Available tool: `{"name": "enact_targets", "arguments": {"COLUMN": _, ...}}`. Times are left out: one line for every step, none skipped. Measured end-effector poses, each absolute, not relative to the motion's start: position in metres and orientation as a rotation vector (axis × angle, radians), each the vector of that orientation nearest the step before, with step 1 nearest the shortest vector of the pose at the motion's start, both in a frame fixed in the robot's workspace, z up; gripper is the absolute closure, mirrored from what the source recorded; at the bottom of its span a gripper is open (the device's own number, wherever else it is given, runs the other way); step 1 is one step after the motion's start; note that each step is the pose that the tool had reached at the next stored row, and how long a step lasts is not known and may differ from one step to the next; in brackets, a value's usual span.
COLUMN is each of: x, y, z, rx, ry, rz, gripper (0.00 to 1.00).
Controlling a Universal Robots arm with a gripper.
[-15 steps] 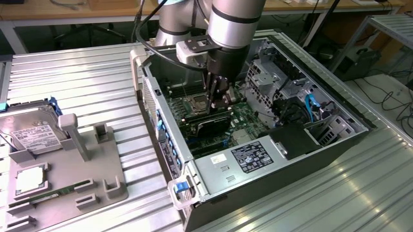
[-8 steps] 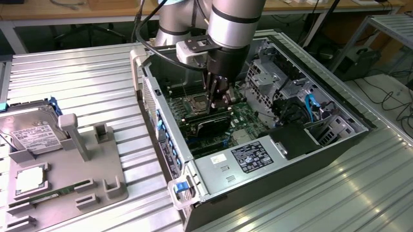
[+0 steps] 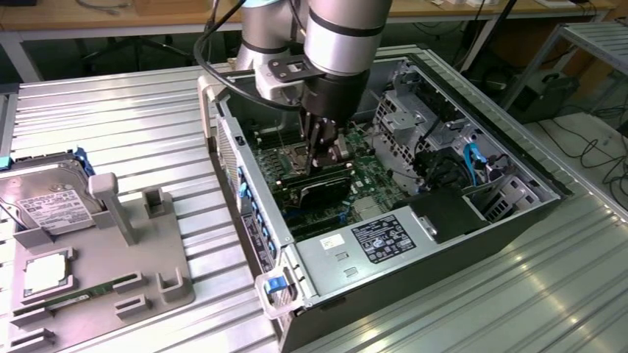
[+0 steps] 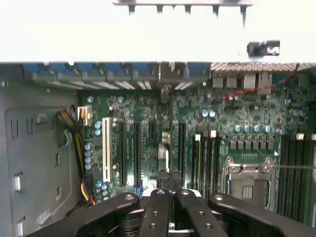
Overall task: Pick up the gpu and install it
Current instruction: 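Press down on the gpu until it lock into place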
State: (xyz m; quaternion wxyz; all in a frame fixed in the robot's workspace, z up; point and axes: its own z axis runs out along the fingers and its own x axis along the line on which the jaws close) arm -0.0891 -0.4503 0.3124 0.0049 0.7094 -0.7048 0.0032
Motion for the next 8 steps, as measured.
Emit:
{"name": "enact_targets", "arguments": {"x": -0.0929, "y": -0.4505, "z": 0.3123, "rx": 2.223, "ry": -2.206, "rz": 0.01, "gripper": 0.89}}
{"name": "enact_targets", "arguments": {"x": -0.0939, "y": -0.4505, "z": 0.3123, "rx": 2.223, "ry": -2.206, "rz": 0.01, "gripper": 0.89}}
{"name": "enact_targets", "arguments": {"x": -0.0938, "y": -0.4505, "z": 0.3123, "rx": 2.223, "ry": -2.206, "rz": 0.01, "gripper": 0.89}}
{"name": "enact_targets", "arguments": {"x": -0.0938, "y": -0.4505, "z": 0.3123, "rx": 2.224, "ry": -2.205, "rz": 0.01, "gripper": 0.89}}
{"name": "enact_targets", "arguments": {"x": -0.0938, "y": -0.4505, "z": 0.3124, "rx": 2.224, "ry": -2.205, "rz": 0.01, "gripper": 0.89}}
{"name": "enact_targets", "arguments": {"x": -0.0939, "y": -0.4505, "z": 0.3124, "rx": 2.225, "ry": -2.204, "rz": 0.01, "gripper": 0.89}}
{"name": "enact_targets", "arguments": {"x": -0.0939, "y": -0.4505, "z": 0.3124, "rx": 2.225, "ry": -2.204, "rz": 0.01, "gripper": 0.89}}
{"name": "enact_targets", "arguments": {"x": -0.0939, "y": -0.4505, "z": 0.3124, "rx": 2.225, "ry": -2.204, "rz": 0.01, "gripper": 0.89}}
